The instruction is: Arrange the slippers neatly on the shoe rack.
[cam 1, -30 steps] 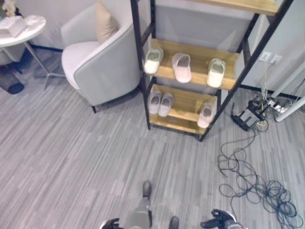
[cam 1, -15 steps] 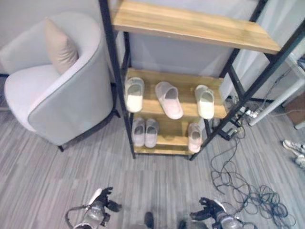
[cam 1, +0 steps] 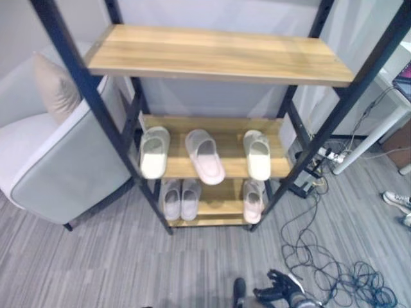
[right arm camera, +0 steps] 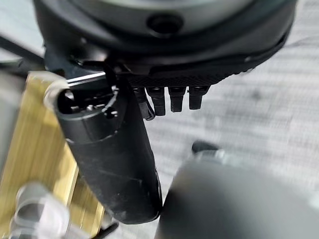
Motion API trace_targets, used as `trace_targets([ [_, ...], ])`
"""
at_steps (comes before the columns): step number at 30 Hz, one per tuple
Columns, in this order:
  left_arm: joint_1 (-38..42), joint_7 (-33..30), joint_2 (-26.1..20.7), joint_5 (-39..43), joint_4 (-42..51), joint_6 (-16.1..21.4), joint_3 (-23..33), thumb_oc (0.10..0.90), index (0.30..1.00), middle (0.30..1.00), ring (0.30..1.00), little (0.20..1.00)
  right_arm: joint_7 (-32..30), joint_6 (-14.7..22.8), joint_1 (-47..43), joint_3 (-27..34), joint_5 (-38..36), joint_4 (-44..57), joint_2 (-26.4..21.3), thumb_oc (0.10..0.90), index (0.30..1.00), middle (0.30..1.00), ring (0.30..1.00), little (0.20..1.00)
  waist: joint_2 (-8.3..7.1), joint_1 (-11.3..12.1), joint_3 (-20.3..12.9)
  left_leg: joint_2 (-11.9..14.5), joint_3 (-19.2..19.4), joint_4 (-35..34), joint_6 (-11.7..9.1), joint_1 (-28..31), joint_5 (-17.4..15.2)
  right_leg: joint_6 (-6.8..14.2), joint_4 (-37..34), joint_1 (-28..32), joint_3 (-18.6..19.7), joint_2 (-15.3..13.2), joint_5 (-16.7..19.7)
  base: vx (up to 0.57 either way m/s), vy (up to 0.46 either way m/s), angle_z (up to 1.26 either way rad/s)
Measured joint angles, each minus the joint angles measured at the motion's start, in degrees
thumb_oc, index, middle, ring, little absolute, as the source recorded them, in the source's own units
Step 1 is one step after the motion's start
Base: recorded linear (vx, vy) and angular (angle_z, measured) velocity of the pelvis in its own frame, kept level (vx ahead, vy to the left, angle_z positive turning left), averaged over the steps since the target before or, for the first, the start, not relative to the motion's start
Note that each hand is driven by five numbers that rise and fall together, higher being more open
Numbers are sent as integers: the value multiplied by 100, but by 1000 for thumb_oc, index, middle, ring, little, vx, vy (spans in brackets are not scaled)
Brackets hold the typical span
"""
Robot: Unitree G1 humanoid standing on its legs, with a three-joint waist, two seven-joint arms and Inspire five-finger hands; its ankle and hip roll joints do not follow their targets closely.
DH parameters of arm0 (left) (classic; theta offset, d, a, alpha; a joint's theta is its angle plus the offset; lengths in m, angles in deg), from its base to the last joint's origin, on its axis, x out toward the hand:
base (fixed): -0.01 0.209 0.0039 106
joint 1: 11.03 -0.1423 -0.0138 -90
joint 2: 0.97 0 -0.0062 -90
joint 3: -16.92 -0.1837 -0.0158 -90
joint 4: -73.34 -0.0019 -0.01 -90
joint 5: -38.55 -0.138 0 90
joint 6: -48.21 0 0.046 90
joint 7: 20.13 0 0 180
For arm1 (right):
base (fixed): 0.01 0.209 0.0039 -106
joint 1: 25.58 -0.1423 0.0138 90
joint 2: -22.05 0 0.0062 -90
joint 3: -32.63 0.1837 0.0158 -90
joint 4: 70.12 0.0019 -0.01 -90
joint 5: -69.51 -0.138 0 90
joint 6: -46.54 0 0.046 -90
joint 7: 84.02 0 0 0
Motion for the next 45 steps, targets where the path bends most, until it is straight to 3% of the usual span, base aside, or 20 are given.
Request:
trace_targets([
  [1,19,-100,-47,-1,211,-14,-99,800,900,900,900,900,-45,30,143,116,2,238,-273,800,900,900,900,900,103,63,76,485,230,1428,96,-640,270,-186,121,64,-98,121,-237,45,-86,17],
  [2,-77,-129,-85,-4,337,12,-126,800,900,900,900,900,-177,7,87,203,0,279,-353,800,900,900,900,900,68,109,110,609,192,1699,109,-827,218,-304,163,158,-21,239,-329,75,-92,-21],
  [4,-67,-197,-195,-41,504,44,-216,800,900,900,900,900,-430,45,-15,293,-5,302,-525,800,900,900,900,900,-26,117,149,668,124,1223,76,-852,121,-392,194,259,73,355,-462,139,21,-34],
  [7,47,-224,-182,-72,480,18,-266,800,900,900,900,900,-536,-86,6,472,-48,746,-790,800,900,900,900,900,-30,70,240,492,-201,-555,-57,-860,175,-326,0,384,80,430,-422,134,76,-5],
  [8,59,-215,-142,-29,454,17,-164,800,900,900,900,900,-557,193,123,451,-79,932,-838,800,900,900,900,900,67,6,322,460,-198,-1666,-143,-772,474,-246,-183,576,74,538,-356,144,135,-22],
  [9,43,-217,-129,2,424,16,-165,800,900,900,900,900,-610,303,-39,430,-86,624,-781,800,900,900,900,900,8,33,353,463,-234,-2171,-203,-682,741,-288,-292,710,84,620,-297,101,97,-19],
  [12,87,-223,-83,-15,380,28,-184,800,900,900,900,900,-627,245,-221,373,-82,-56,-536,800,900,900,900,900,109,36,318,376,-595,-2417,-176,-482,1007,-282,-494,973,125,711,-342,132,194,-14],
  [13,31,-228,27,-88,251,20,-216,800,900,900,900,900,-641,251,-246,399,-85,-574,-314,800,900,900,900,900,207,6,272,337,-597,-2617,-170,-106,1138,-254,-604,1148,204,684,-381,114,224,-21],
  [14,88,-222,67,-77,181,20,-172,800,900,900,900,900,-639,276,-352,398,-104,-1248,-110,800,900,900,900,900,224,29,260,188,-441,-3093,-14,262,1400,-157,-598,1245,274,511,-426,130,271,-16],
  [15,81,-222,77,-55,182,21,-169,800,900,900,900,900,-632,254,-374,394,-148,-1518,-36,800,900,900,900,900,239,40,251,115,-429,-3236,26,399,1448,-101,-597,1320,282,447,-460,41,135,0],
  [20,191,-223,63,10,334,74,-181,800,900,900,900,900,-447,150,-352,401,-330,-1971,203,800,900,900,900,900,278,38,28,-282,-453,-3341,331,519,1390,147,-486,1363,256,60,-587,34,85,10],
  [24,201,-223,62,17,395,131,-229,800,900,900,900,900,-395,150,-366,393,-340,-1895,261,800,900,900,900,900,241,53,-168,-353,-461,-3346,422,595,1340,258,-337,1362,272,-30,-653,3,32,2],
  [29,-584,-221,-152,474,2206,402,-226,800,900,900,900,900,-429,253,-249,395,-441,-1534,244,800,900,900,900,900,135,257,-300,-399,-534,-3374,396,529,1395,280,-569,1444,201,-41,-640,-43,11,7],
  [31,-776,-220,-166,485,2796,683,-232,800,900,900,900,900,-497,352,-138,395,-435,-1541,223,800,900,900,900,900,177,359,-338,-389,-650,-3376,367,447,1383,258,-604,1400,70,-9,-625,-49,32,30],
  [33,-1108,-180,-203,715,3219,597,-225,800,900,900,900,900,-522,348,-196,402,-430,-1535,194,800,900,900,900,900,249,389,-381,-378,-666,-3377,363,320,1424,247,-626,1352,36,10,-598,-54,39,10],
  [36,-1665,62,-642,846,4458,623,-467,800,900,900,900,900,-531,339,-90,411,-435,-1549,79,800,900,900,900,900,304,361,-389,-406,-805,-3376,389,208,1495,251,-621,1266,-114,3,-580,-2,11,24],
  [38,-1727,185,-791,858,4720,636,-495,800,900,900,900,900,-533,275,-58,414,-436,-1569,4,800,900,900,900,900,352,499,-394,-426,-847,-3376,388,193,1555,263,-623,1274,-135,-5,-574,1,4,15],
  [44,-2359,791,-1793,929,6645,806,-320,800,900,900,900,900,-614,255,-143,406,-191,-1614,-10,800,900,900,900,900,405,722,-361,-454,-996,-3377,367,198,1538,289,-626,1346,-274,-5,-594,-6,-3,12],
  [45,-2425,831,-1773,959,6745,853,-235,800,900,900,900,900,-656,254,-163,401,-181,-1614,-17,800,900,900,900,900,436,784,-359,-461,-1015,-3377,367,190,1551,292,-627,1354,-291,-6,-595,-13,-12,9],
])
